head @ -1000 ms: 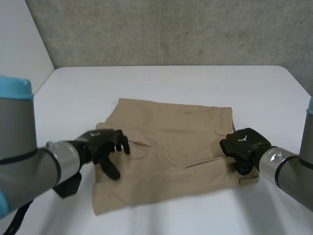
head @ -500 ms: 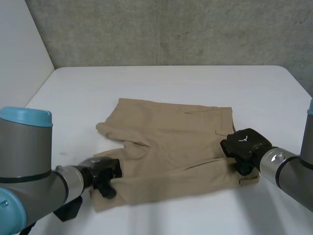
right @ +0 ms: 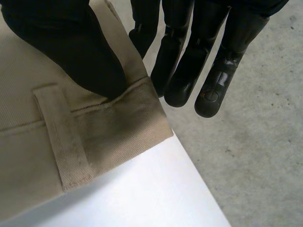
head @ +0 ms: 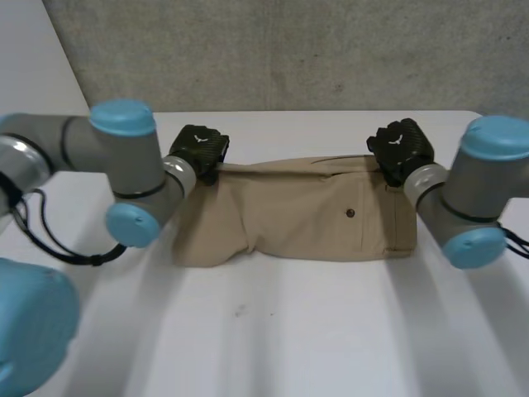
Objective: Fold the shorts.
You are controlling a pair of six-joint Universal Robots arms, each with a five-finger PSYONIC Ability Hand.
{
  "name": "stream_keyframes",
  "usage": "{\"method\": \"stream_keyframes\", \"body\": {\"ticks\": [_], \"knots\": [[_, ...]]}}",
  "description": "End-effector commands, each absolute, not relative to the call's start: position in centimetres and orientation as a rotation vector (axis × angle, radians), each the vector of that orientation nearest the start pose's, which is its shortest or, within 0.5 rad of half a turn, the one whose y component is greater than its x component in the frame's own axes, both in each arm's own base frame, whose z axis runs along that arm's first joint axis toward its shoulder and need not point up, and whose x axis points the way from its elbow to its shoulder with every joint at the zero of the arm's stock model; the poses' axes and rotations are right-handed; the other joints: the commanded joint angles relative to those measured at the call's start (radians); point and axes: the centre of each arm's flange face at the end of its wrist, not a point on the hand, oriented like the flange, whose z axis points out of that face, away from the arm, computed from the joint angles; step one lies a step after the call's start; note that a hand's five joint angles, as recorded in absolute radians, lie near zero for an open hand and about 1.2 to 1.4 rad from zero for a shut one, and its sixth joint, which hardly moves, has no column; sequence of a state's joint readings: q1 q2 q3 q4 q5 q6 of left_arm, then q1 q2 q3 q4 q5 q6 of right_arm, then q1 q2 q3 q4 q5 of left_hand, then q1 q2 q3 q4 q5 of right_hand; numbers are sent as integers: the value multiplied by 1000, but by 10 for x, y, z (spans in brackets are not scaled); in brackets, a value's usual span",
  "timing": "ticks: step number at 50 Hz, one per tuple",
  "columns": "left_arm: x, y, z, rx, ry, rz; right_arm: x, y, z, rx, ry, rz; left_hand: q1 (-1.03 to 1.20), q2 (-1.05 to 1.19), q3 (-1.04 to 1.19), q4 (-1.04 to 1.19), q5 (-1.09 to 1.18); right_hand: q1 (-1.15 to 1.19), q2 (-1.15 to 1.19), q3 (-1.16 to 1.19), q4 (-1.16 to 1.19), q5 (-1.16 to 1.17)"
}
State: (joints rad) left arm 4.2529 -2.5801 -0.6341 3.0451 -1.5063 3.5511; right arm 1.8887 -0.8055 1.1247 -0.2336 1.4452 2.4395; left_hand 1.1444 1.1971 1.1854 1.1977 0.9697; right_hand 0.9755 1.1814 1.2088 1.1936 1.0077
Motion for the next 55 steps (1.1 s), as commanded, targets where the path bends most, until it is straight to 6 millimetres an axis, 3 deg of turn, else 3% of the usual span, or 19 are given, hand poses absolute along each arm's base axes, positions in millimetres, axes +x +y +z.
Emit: {"method": "stream_keyframes", "body": {"ticks": [1,2,3,4,5,6,8,12,17,19,22,28,32,37,44,47,55], "knots": [[-357,-414,129,1084,1968,-2189,291,-417,125,-1379,2000,-2365,252,199,211,199,252,421,215,187,203,214],[-358,-415,126,1079,1955,-2198,293,-421,118,-1378,1982,-2377,130,77,89,77,130,421,215,187,203,214],[-358,-417,127,1067,1935,-2213,294,-422,114,-1376,1979,-2378,-141,-194,-182,-195,-141,421,215,187,203,214],[-359,-419,126,1054,1914,-2235,295,-423,111,-1375,1978,-2380,-845,-897,-886,-898,-844,201,-5,-32,-17,-6],[-360,-419,125,1049,1904,-2245,295,-423,111,-1376,1978,-2383,-970,-1023,-1011,-1023,-970,-112,-318,-346,-330,-319],[-361,-419,124,1053,1900,-2254,295,-423,110,-1369,1985,-2382,-918,-970,-959,-971,-917,-592,-798,-825,-810,-799],[-364,-413,122,1068,1904,-2258,299,-420,113,-1359,1976,-2379,-970,-1023,-1011,-1023,-970,-801,-1007,-1034,-1019,-1008],[-365,-402,138,1069,1910,-2264,301,-411,145,-1243,1937,-2394,-970,-1023,-1011,-1023,-970,-801,-1007,-1034,-1019,-1008],[-355,-383,164,1071,1955,-2240,288,-384,205,-975,1896,-2354,-970,-1023,-1011,-1023,-970,-801,-1007,-1034,-1019,-1008],[-347,-368,189,1048,1975,-2256,284,-374,216,-936,1907,-2318,-970,-1023,-1011,-1023,-970,-801,-1007,-1034,-1019,-1008],[-333,-348,207,1012,2054,-2252,278,-350,226,-920,1967,-2187,-970,-1023,-1011,-1023,-970,-801,-1007,-1034,-1019,-1008],[-312,-312,209,942,2273,-2192,255,-321,199,-897,2202,-1819,-916,-969,-957,-970,-916,-668,-874,-901,-886,-875],[-295,-296,192,891,2445,-2056,244,-311,181,-850,2299,-1665,-773,-825,-814,-826,-772,-419,-625,-652,-637,-626],[-280,-286,166,884,2564,-1872,234,-306,164,-831,2344,-1613,-711,-763,-752,-764,-711,-359,-565,-592,-577,-566],[-279,-289,142,892,2606,-1795,231,-315,141,-829,2331,-1681,-682,-734,-723,-735,-681,-310,-515,-543,-528,-516],[-281,-295,135,887,2600,-1802,232,-318,137,-830,2320,-1699,-558,-611,-599,-612,-558,-236,-442,-469,-454,-443],[-288,-318,132,877,2438,-1920,233,-322,126,-909,2331,-1711,64,11,23,11,64,-148,-354,-381,-366,-355]]}}
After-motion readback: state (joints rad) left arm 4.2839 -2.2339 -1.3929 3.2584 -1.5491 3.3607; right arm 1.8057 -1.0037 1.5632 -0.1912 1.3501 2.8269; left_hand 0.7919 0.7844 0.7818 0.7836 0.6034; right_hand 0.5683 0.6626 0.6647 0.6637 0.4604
